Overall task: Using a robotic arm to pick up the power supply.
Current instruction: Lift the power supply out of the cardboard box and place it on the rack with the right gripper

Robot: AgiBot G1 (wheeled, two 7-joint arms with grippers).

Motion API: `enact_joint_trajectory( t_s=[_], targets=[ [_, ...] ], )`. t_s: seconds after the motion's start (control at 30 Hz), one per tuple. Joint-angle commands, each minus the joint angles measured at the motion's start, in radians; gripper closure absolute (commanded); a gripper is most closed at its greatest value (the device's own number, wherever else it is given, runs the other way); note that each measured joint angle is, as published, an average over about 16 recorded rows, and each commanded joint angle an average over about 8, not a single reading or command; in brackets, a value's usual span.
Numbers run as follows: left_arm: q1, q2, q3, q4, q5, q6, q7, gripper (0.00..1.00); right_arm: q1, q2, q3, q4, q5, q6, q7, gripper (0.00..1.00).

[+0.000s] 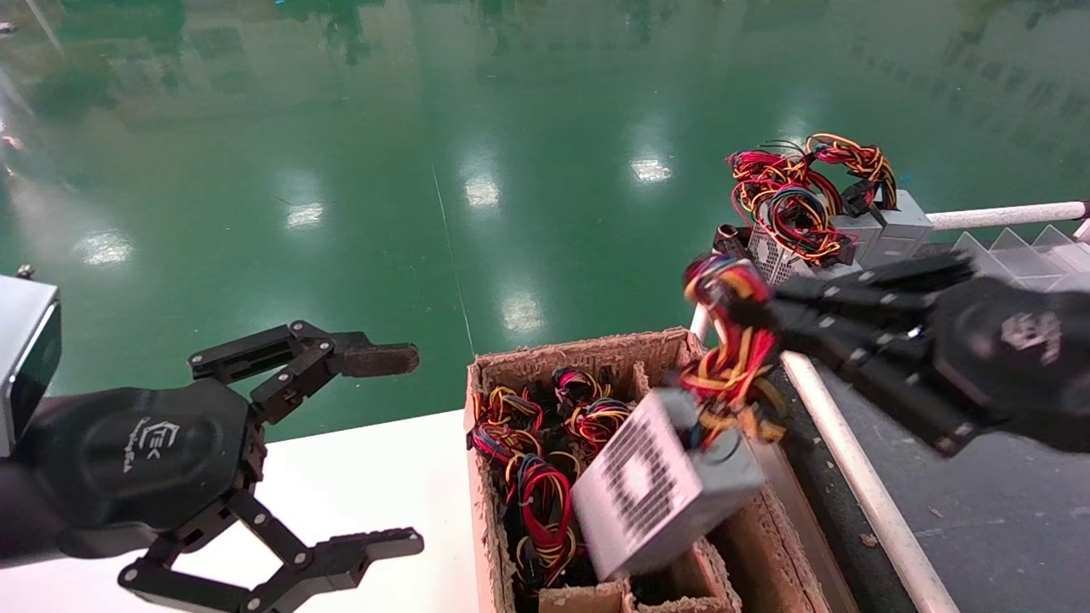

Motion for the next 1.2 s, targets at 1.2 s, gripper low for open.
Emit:
enact_joint_trajectory(
  t_s=[1.2],
  targets=[
    [0.000,0.000,0.001,0.000,0.000,0.000,0.000,0.00,0.106,0.154,0.052,-0.402,-0.216,0.155,-0.238,1.00]
  ],
)
